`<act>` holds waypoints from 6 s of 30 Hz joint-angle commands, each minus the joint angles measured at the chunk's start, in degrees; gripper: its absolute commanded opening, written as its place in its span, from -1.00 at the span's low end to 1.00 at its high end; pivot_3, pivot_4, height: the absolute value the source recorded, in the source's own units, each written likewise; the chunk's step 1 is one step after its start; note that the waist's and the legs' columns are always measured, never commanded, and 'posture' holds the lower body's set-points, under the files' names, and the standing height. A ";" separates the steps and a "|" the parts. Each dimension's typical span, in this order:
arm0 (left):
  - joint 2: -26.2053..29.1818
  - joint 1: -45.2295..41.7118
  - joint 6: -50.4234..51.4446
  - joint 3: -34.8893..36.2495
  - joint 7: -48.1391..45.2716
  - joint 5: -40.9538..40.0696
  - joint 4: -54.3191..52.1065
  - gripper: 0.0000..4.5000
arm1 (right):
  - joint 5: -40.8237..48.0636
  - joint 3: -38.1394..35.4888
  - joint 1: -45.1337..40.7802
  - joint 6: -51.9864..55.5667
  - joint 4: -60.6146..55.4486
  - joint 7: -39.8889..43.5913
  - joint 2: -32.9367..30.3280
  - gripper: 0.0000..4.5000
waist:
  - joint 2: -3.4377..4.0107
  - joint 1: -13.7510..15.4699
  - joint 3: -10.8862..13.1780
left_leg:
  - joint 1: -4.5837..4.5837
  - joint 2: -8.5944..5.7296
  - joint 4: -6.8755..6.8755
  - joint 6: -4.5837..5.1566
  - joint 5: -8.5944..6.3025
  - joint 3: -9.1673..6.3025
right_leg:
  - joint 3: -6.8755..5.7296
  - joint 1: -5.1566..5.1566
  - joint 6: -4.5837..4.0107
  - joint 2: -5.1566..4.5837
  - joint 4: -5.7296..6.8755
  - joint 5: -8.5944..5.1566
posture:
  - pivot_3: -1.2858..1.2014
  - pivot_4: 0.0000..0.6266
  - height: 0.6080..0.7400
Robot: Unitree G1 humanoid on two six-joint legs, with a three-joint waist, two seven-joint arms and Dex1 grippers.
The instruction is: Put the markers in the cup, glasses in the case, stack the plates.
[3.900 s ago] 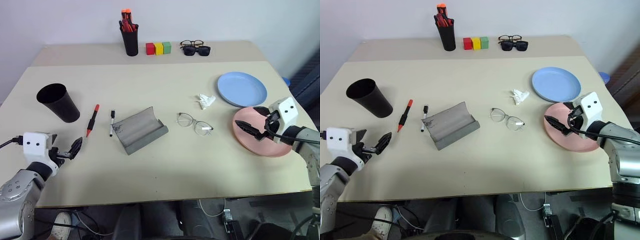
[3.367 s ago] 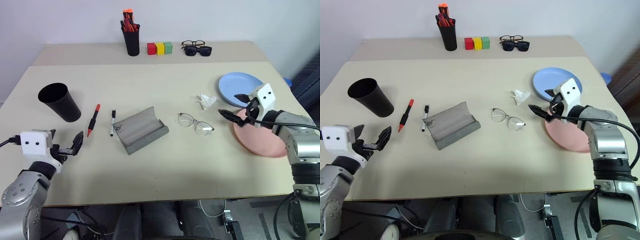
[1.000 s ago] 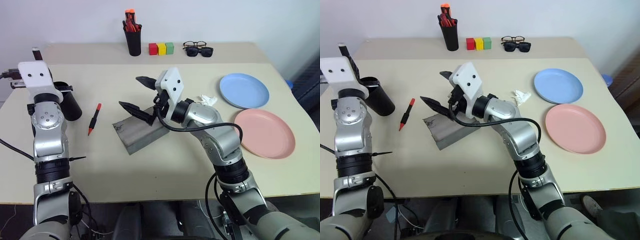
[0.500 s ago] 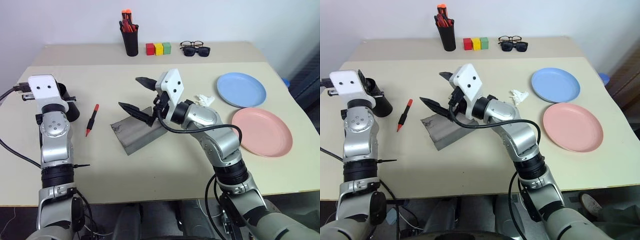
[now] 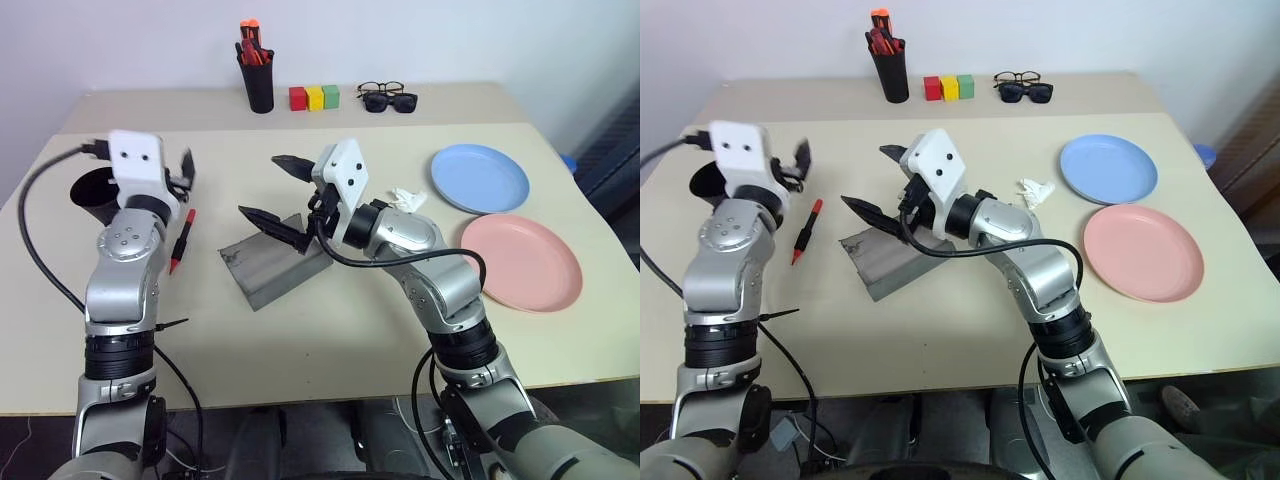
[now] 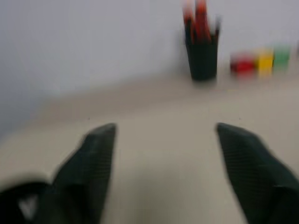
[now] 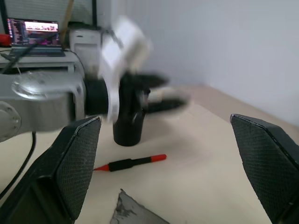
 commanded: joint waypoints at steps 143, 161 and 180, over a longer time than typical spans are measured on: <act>18.81 20.99 -6.06 -3.10 -44.09 -16.76 -16.01 0.32 | -19.36 -0.75 3.05 3.46 11.05 11.68 -31.04 -0.97 | 0.06 0.78 0.06 | -0.73 0.07 0.27 -0.02 0.04 0.07 | 0.07 -0.71 -0.07 0.04 0.10 0.01 | 0.03 -0.52 1.00; 19.34 21.66 -7.22 -7.62 -44.10 -14.90 -18.77 0.32 | -22.17 0.40 0.31 4.22 17.82 12.02 -31.32 0.45 | 0.07 0.71 0.06 | -0.73 0.07 0.28 -0.02 0.04 0.08 | 0.07 -0.71 -0.08 0.04 0.10 0.02 | 0.03 -0.52 1.00; 18.35 24.67 -8.24 -0.88 -39.77 -15.19 -15.40 0.32 | -21.86 -0.08 -1.52 0.58 11.21 14.18 -30.89 -0.98 | 0.08 0.58 0.06 | -0.71 0.09 0.32 -0.02 0.04 0.09 | 0.07 -0.71 -0.10 0.05 0.14 0.03 | 0.03 -0.52 1.00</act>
